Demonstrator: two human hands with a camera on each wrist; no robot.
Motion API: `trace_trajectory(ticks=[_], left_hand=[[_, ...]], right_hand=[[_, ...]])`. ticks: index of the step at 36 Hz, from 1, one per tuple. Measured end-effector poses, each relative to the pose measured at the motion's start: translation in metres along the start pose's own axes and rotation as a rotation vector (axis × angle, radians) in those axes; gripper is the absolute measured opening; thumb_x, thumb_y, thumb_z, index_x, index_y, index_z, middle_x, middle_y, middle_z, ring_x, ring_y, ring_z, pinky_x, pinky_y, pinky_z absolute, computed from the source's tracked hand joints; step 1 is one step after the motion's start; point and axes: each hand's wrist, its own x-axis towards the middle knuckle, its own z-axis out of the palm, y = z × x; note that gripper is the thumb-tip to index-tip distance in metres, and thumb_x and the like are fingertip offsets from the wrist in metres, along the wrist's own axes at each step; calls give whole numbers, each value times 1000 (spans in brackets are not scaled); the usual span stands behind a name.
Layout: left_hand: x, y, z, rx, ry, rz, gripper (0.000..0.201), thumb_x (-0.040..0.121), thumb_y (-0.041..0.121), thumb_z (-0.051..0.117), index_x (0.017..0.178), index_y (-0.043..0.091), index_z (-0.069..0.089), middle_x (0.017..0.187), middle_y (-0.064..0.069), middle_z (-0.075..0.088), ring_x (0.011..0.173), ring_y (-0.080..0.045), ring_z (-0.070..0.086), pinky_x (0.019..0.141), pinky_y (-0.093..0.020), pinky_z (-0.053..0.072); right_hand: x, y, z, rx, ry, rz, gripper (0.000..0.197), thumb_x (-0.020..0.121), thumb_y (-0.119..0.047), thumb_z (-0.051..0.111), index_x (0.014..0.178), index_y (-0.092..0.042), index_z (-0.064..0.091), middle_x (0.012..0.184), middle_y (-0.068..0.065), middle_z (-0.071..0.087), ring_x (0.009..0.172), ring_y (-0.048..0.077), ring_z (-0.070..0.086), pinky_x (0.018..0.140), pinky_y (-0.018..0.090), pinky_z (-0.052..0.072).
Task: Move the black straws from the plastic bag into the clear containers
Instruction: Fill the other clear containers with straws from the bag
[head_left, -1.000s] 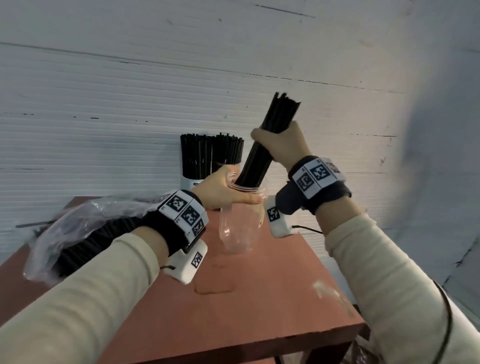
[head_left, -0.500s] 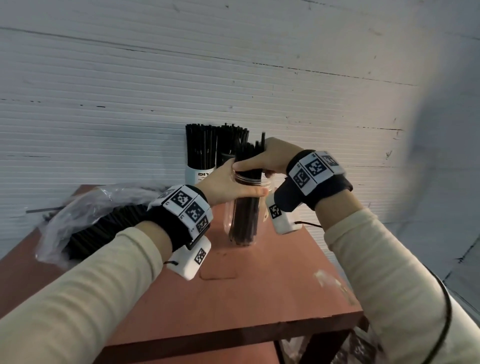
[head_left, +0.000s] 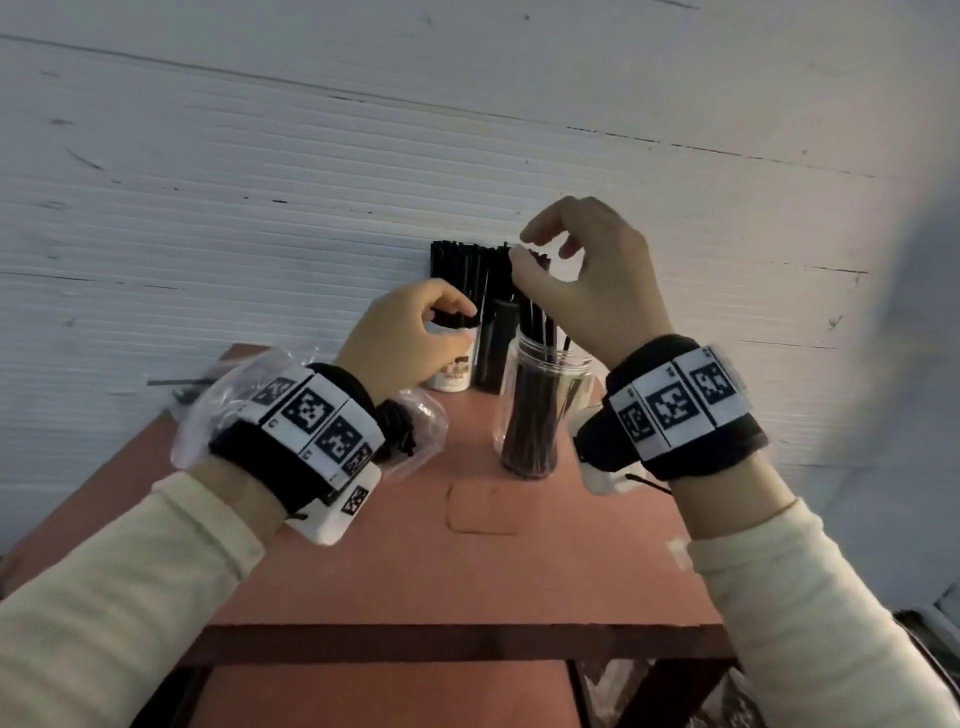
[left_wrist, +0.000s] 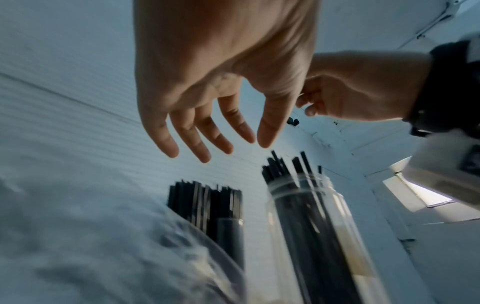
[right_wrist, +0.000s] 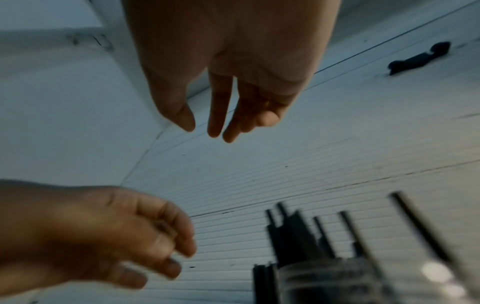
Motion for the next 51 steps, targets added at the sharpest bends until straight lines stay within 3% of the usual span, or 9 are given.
trace_trajectory(ticks=[2, 6, 12, 15, 20, 28, 38, 46, 51], left_hand=[[-4, -4, -22, 42, 41, -14, 12, 86, 24, 69, 94, 32, 64, 103, 16, 64, 99, -7, 58, 78, -12, 41], [-14, -25, -63, 82, 39, -88, 12, 80, 28, 69, 88, 36, 64, 104, 10, 66, 102, -13, 60, 92, -35, 49], [-32, -62, -103, 186, -166, -211, 25, 82, 11, 71, 92, 34, 67, 125, 6, 57, 123, -10, 48, 107, -39, 37], [-41, -74, -111, 123, -246, -269, 32, 86, 9, 65, 98, 38, 66, 127, 4, 56, 123, -10, 49, 93, -31, 42], [-52, -81, -114, 108, -302, -297, 42, 91, -1, 57, 116, 33, 60, 126, -2, 54, 116, -6, 45, 74, -24, 43], [-54, -79, -110, 99, -197, -276, 51, 87, -5, 50, 104, 41, 64, 113, -4, 64, 76, -15, 57, 63, -25, 45], [-55, -73, -109, 65, -192, -278, 48, 87, -4, 49, 105, 38, 65, 115, -15, 65, 95, -37, 63, 72, -37, 48], [-53, -66, -105, 44, -173, -261, 43, 89, -3, 50, 112, 30, 66, 116, -11, 64, 69, -14, 54, 54, -16, 42], [-54, -69, -105, 52, -173, -274, 48, 86, -6, 50, 112, 31, 66, 119, -12, 62, 109, -33, 60, 88, -43, 51]], right_hand=[[-8, -16, 13, 103, -22, -11, 11, 83, -20, 65, 80, -10, 64, 77, -2, 63, 70, 9, 54, 64, 15, 41], [-25, -34, 51, 212, -223, 66, 13, 86, -16, 63, 77, -7, 68, 71, 2, 66, 66, 13, 59, 63, 21, 47], [-43, -48, 114, 9, -865, 174, 27, 95, -29, 52, 105, -13, 71, 96, 3, 70, 87, 18, 62, 70, 24, 47], [-50, -56, 136, -109, -1099, 174, 38, 99, -36, 45, 121, -12, 63, 116, 6, 66, 106, 22, 60, 92, 32, 46], [-49, -60, 163, -192, -1138, 165, 52, 100, -41, 43, 148, -21, 36, 151, 3, 39, 138, 22, 35, 110, 31, 27], [-48, -57, 198, -198, -1102, 248, 57, 91, -39, 59, 143, -28, 41, 141, 2, 50, 128, 22, 47, 103, 30, 36], [-43, -59, 189, -278, -1077, 45, 45, 95, -20, 52, 139, -27, 48, 145, -2, 45, 134, 19, 40, 110, 30, 29], [-47, -52, 194, -99, -1052, 196, 31, 85, -19, 68, 115, -23, 62, 101, -6, 55, 90, 12, 52, 74, 24, 41], [-52, -51, 193, -105, -1015, 180, 21, 83, -7, 63, 102, -16, 63, 83, -7, 55, 76, 15, 54, 54, 17, 39]])
